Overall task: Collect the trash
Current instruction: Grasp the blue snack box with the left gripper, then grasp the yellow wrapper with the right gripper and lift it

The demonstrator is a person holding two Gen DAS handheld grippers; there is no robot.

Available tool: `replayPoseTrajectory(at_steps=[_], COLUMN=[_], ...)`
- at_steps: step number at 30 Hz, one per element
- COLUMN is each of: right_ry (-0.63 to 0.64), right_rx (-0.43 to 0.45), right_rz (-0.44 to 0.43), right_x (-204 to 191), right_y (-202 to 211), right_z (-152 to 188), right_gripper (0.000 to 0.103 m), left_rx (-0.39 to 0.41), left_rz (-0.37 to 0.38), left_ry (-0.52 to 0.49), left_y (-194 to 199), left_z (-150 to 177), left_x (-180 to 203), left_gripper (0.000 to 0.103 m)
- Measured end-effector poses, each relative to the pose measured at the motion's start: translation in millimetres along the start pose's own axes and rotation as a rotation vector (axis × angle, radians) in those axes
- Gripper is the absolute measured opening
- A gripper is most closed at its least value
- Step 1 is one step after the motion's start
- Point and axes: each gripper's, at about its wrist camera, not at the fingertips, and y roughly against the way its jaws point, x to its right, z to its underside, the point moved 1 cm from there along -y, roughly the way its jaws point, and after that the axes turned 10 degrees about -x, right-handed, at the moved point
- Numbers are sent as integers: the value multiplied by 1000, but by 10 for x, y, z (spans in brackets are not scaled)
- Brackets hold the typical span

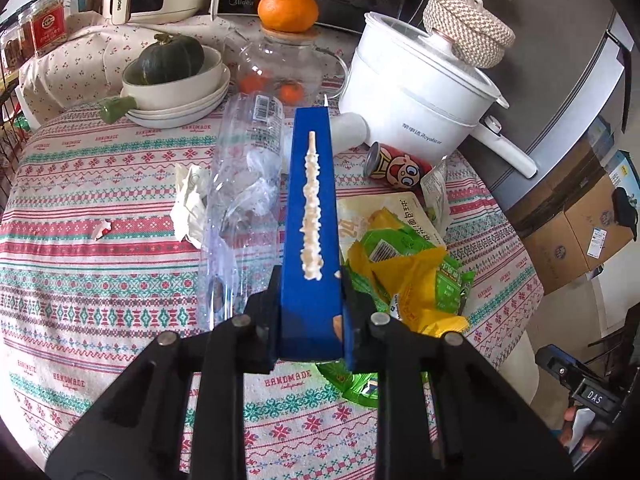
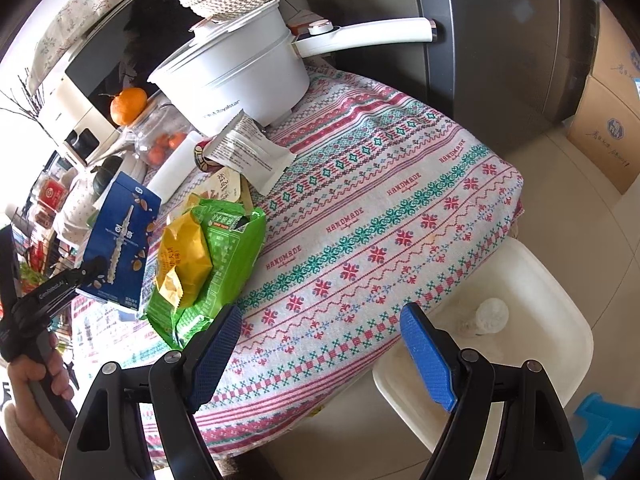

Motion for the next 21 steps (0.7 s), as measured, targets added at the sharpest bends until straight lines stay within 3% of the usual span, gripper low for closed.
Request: replayPoseTrajectory(at_steps=[4, 11, 17, 21], right_ry=[34, 92, 91, 63], right_rx=[11, -33, -60, -67], right_rz=[-40, -164, -271, -261], right_x=[-231, -699, -975, -1031], right_y=[-38, -345, -643, -841], right_z=[-23, -125, -249, -309], right_gripper=[83, 82, 69, 61], left_rx=[38, 87, 78, 64], left_rz=[37, 26, 28, 27], left_ry=[-19, -32, -24, -25], left_y=[264, 517, 496, 467], left_z=[124, 302, 344, 364], left_x=[-8, -127, -252, -275], left_gripper=[25, 25, 25, 25])
